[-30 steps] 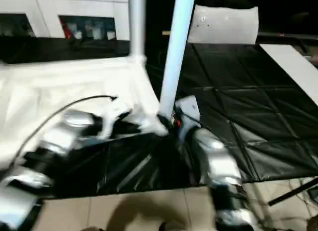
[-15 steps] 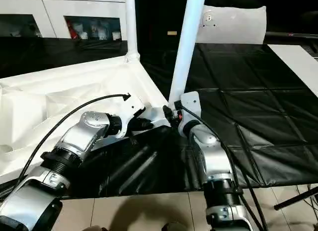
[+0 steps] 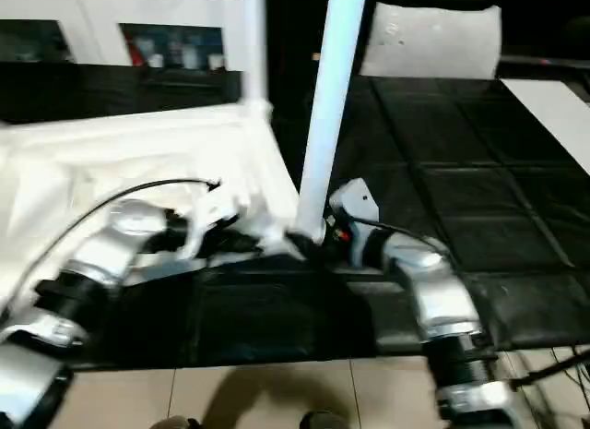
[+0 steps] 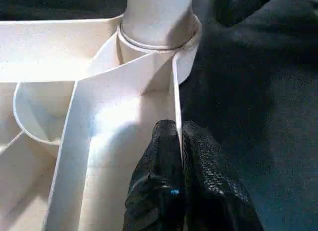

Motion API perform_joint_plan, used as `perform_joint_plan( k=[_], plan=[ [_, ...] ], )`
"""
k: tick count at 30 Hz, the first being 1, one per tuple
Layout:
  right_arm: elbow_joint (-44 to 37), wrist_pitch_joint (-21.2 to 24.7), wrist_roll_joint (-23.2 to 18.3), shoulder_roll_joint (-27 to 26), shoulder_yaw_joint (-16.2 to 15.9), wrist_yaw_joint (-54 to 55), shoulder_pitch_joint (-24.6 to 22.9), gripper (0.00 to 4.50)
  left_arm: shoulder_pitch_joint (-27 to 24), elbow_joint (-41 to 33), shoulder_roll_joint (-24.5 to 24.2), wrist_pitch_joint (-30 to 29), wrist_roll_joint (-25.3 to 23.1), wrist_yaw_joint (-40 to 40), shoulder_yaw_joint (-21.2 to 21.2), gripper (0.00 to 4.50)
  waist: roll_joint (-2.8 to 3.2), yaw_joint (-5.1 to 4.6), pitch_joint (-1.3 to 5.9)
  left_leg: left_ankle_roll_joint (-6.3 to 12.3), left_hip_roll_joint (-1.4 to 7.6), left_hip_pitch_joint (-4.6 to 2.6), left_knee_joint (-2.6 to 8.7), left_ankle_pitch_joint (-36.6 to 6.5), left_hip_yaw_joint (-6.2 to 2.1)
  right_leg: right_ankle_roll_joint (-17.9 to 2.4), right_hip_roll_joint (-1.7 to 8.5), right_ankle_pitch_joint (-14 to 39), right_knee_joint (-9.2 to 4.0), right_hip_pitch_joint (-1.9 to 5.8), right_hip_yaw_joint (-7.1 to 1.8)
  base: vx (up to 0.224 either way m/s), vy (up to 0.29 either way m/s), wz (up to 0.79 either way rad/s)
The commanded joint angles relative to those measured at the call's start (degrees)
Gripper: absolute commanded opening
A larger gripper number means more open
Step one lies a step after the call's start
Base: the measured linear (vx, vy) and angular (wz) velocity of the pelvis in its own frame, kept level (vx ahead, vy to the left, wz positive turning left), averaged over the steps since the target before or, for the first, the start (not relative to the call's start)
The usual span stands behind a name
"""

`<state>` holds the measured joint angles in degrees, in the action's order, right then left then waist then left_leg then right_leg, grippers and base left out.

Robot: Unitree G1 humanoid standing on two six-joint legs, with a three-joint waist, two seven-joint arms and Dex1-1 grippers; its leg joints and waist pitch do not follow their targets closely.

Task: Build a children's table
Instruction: Rotate leg to tighten

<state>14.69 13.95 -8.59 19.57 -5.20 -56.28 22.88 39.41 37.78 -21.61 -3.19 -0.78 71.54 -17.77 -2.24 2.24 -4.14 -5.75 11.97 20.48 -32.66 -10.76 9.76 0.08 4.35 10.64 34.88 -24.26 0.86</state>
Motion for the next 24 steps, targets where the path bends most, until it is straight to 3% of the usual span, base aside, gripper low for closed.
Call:
perform_joint_plan(
  k=[1,7,8,10,14,24],
  plan=[
    [-0.88,-0.77,-1.70,2.36,-1.69,-6.16,0.65,4.42,1.13,1.13,-0.66,2.29,-0.42,5.94,-2.94,0.00,0.00,-0.16,3.36,5.45,0.48,-0.23,3.07,-8.31,0.92,-14.88,1.87,3.80,-3.57,3.48,-1.40,0.000,0.000,0.00],
    [0.51,-0.65,-3.64,5.11,-3.54,-15.42,2.43,4.42,2.63,3.26,-3.20,6.45,-1.66,12.33,-4.62,0.00,-0.30,0.18,3.32,5.12,0.52,-0.15,3.03,-8.14,0.90,-15.09,1.97,4.05,-3.37,3.59,-1.31,0.000,0.000,0.00],
    [1.20,-0.70,-3.82,5.45,-3.96,-16.82,3.12,4.28,2.95,3.56,-3.56,7.19,-1.64,13.60,-4.86,0.00,-0.52,0.10,3.01,5.01,0.51,-0.04,3.06,-8.21,0.95,-14.99,1.92,4.61,-3.42,3.46,-1.32,0.000,0.000,0.00],
    [1.88,-0.46,-4.30,5.87,-4.50,-18.71,3.92,4.28,3.36,3.99,-3.94,7.78,-1.65,15.09,-5.13,0.00,-0.37,0.21,2.97,4.63,0.63,-0.24,3.09,-8.60,0.95,-15.25,1.97,5.19,-3.41,3.38,-1.31,0.000,0.000,0.00],
    [3.31,-0.94,-4.77,6.54,-5.98,-22.12,5.47,3.84,4.32,5.44,-4.51,9.84,-2.19,17.52,-5.73,0.00,-0.60,0.70,2.72,5.21,0.68,-0.24,2.99,-7.14,1.10,-16.03,1.83,1.94,-3.03,3.35,-1.28,0.000,0.000,0.00],
    [4.93,-1.64,-4.89,6.19,-7.10,-24.47,6.72,3.07,5.41,7.18,-4.31,11.23,-2.09,18.77,-5.43,0.00,-0.71,1.01,2.50,4.29,0.73,-0.17,3.16,-8.04,1.05,-15.73,2.00,4.12,-3.22,3.33,-1.28,0.000,0.000,0.00]
  ],
)
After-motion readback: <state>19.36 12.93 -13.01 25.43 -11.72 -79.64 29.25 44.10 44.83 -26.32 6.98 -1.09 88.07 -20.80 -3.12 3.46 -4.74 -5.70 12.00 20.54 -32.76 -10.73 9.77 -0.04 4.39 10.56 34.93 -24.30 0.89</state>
